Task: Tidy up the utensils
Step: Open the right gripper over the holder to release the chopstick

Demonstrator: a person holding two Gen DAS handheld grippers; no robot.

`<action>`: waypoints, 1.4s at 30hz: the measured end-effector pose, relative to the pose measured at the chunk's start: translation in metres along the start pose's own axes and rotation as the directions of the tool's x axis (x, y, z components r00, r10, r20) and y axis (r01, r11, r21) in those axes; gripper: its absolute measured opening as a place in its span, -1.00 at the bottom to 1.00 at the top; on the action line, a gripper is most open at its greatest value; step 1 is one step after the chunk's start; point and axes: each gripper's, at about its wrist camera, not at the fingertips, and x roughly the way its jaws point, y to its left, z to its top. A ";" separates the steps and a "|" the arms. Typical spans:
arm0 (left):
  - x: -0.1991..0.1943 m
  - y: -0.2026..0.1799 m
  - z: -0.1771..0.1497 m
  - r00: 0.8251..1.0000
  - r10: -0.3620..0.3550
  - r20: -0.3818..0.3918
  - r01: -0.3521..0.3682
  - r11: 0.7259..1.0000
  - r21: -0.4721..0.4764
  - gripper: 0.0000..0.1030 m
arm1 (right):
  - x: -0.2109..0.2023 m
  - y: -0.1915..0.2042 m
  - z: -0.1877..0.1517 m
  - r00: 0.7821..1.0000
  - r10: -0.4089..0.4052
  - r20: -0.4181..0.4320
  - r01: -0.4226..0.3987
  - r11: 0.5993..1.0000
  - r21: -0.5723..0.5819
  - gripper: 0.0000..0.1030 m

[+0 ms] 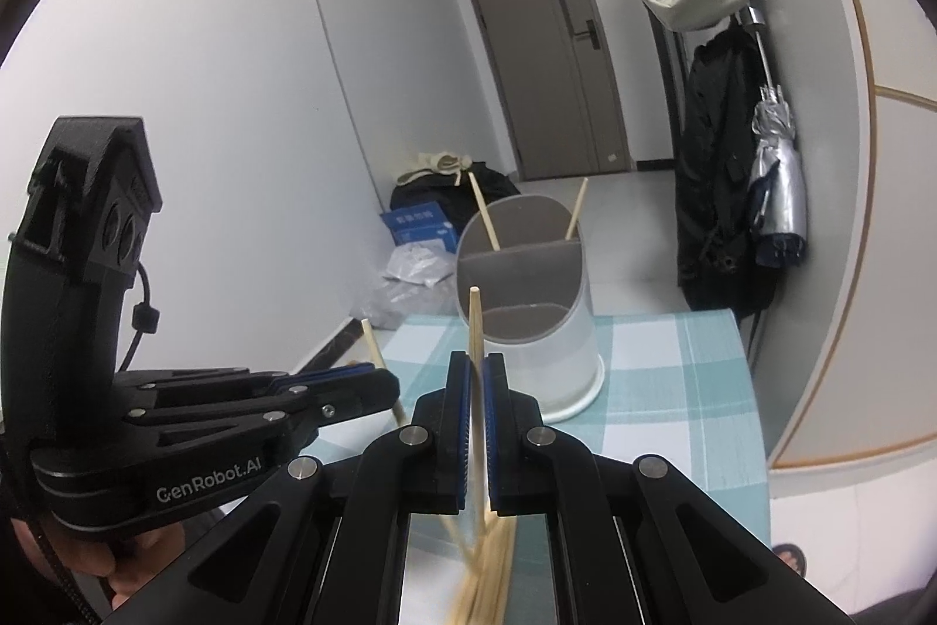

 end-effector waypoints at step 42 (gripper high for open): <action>0.007 0.043 0.011 0.998 0.041 -0.046 -0.042 0.998 -0.038 -0.99 | 0.136 -0.151 -0.041 0.766 -0.283 -0.577 0.448 0.878 0.165 -0.19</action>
